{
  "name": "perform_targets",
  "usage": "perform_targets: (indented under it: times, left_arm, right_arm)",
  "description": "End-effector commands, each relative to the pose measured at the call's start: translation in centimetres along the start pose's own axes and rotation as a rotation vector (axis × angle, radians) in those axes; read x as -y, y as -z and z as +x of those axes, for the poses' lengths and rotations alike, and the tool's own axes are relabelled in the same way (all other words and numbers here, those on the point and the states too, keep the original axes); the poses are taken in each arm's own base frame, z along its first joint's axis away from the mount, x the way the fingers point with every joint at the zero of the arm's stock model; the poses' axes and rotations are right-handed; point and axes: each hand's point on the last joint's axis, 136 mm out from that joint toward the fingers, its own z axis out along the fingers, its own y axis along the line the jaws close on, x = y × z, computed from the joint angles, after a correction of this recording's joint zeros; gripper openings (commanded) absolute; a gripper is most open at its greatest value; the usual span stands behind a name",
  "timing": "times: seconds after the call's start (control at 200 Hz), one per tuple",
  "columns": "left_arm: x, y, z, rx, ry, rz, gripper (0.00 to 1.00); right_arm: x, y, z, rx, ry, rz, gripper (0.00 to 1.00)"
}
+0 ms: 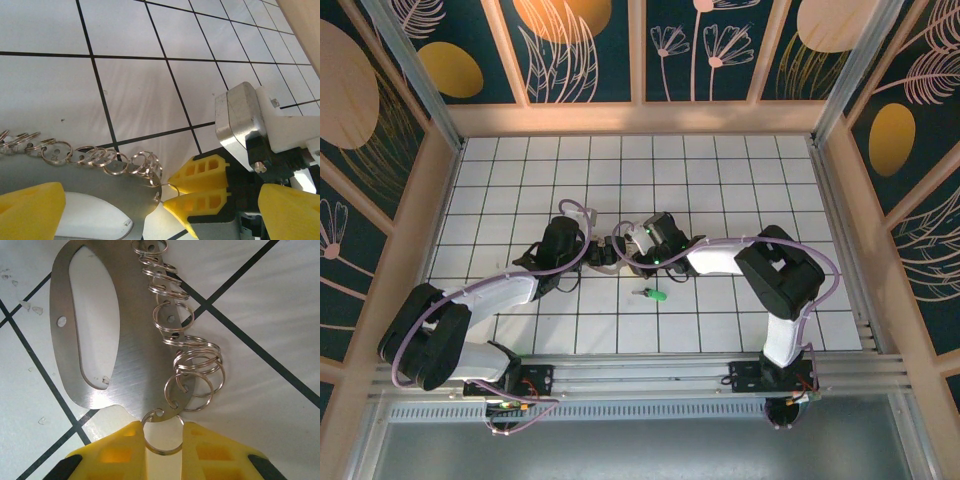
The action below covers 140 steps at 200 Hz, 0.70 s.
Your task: Put the keys on the keyring
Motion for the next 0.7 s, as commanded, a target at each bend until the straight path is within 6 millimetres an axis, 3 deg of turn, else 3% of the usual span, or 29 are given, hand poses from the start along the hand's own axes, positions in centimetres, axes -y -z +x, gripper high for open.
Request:
perform_targets:
  times: [0.0, 0.696]
  left_arm:
    - [1.1, 0.3, -1.3, 0.042, -0.001, 0.033, 0.99]
    - [1.5, 0.6, -2.2, 0.062, -0.007, 0.033, 0.99]
  right_arm:
    - [-0.9, 0.5, -0.4, -0.002, 0.022, -0.023, 0.00]
    - [0.4, 5.4, -3.8, 0.150, -0.069, -0.091, 0.00]
